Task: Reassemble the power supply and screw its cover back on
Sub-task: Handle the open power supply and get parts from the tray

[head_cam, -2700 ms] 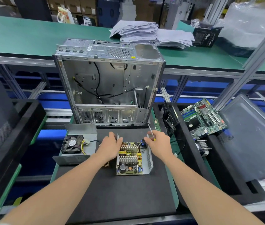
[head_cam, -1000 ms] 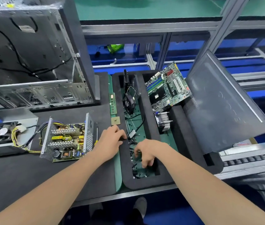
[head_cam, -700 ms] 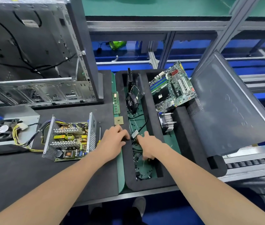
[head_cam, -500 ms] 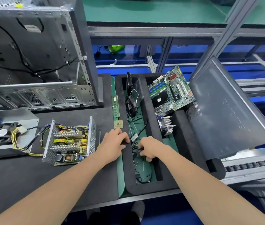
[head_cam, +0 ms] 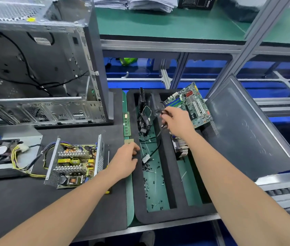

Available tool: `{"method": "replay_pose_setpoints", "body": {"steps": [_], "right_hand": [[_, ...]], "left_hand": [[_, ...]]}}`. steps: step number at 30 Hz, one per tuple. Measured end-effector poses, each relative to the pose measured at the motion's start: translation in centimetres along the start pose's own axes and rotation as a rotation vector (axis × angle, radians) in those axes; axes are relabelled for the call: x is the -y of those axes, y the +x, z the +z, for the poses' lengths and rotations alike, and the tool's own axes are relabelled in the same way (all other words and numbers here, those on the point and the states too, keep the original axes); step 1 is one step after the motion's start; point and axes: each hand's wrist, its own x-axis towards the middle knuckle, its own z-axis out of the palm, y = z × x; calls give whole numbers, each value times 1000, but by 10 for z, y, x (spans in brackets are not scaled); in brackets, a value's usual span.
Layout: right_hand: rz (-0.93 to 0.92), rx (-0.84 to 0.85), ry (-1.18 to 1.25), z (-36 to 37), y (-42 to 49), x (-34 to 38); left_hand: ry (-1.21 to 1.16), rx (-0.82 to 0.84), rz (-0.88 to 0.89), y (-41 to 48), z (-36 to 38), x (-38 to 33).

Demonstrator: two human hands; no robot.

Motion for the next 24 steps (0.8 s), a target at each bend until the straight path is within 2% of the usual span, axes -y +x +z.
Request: {"method": "replay_pose_setpoints", "body": {"steps": [2,4,10,13,16,18,20,21,24], "right_hand": [[24,-108,5,0,14,-3],[41,-116,10,3,26,-5],[-50,94,-60,25,55,12],[-111,201,-223,37,64,21],[-24,340,-347,59,58,18],[-2,329,-345,74,47,10],[-103,262,-329,83,35,1],[-159,281,-342,86,31,-6],[-290,558,-624,89,19,-16]], "left_hand": [[-10,-10,6,1,-3,0],[-16,-23,9,2,-4,0],[-25,-40,-24,11,-9,-1],[-23,-43,-22,13,-10,-1],[-12,-35,-18,13,-11,1],[-7,-30,-16,13,-11,3],[-14,-31,-14,13,-12,5],[-16,-31,-11,13,-13,5],[-2,-26,7,14,-15,7]]}}
